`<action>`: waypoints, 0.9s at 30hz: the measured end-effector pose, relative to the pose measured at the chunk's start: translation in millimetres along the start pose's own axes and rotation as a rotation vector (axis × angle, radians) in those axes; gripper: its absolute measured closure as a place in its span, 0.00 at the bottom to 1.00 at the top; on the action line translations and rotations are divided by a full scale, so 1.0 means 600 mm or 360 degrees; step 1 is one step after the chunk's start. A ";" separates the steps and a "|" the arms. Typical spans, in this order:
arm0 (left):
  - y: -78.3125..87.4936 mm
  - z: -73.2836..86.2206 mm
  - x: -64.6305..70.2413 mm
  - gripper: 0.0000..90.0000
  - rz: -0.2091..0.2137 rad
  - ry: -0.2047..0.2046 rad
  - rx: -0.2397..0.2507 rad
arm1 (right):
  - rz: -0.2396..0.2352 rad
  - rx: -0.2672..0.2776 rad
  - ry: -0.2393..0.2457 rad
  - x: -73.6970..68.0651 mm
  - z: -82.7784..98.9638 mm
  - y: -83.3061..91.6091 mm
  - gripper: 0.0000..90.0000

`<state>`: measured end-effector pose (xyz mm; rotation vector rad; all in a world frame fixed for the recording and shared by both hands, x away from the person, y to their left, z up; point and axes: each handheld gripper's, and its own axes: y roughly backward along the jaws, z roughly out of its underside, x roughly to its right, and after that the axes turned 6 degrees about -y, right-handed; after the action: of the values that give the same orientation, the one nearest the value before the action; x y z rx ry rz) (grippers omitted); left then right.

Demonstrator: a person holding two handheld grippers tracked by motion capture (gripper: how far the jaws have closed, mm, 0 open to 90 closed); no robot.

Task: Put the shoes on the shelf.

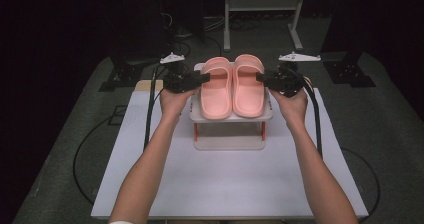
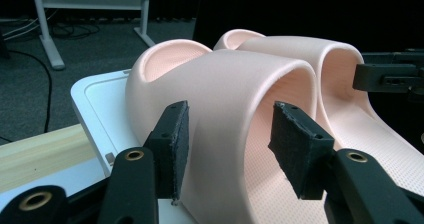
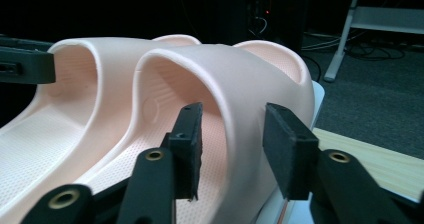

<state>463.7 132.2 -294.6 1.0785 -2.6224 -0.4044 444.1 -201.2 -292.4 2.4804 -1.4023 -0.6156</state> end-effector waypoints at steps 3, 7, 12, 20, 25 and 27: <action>0.005 -0.002 0.005 0.54 0.0000 -0.0021 0.0006 | -0.0014 -0.0013 -0.0006 0.001 0.004 0.003 0.62; 0.014 -0.005 0.011 0.54 0.0002 -0.0034 0.0027 | -0.0039 -0.0008 -0.0026 0.006 0.008 0.011 0.61; 0.021 -0.001 0.014 0.54 0.0016 -0.0032 0.0058 | -0.0066 -0.0004 -0.0034 0.010 0.011 0.022 0.58; 0.033 0.016 0.011 0.53 0.0031 0.0000 0.0073 | -0.0099 -0.0008 -0.0007 0.007 0.010 0.035 0.55; 0.043 0.021 0.011 0.52 0.0035 -0.0008 0.0079 | -0.0132 -0.0004 -0.0011 0.007 0.014 0.043 0.54; 0.048 0.022 0.013 0.52 0.0043 -0.0016 0.0094 | -0.0140 0.0001 -0.0015 0.008 0.017 0.046 0.54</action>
<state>435.4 148.2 -295.4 1.0607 -2.6702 -0.3293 420.4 -219.4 -291.9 2.5543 -1.3026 -0.6450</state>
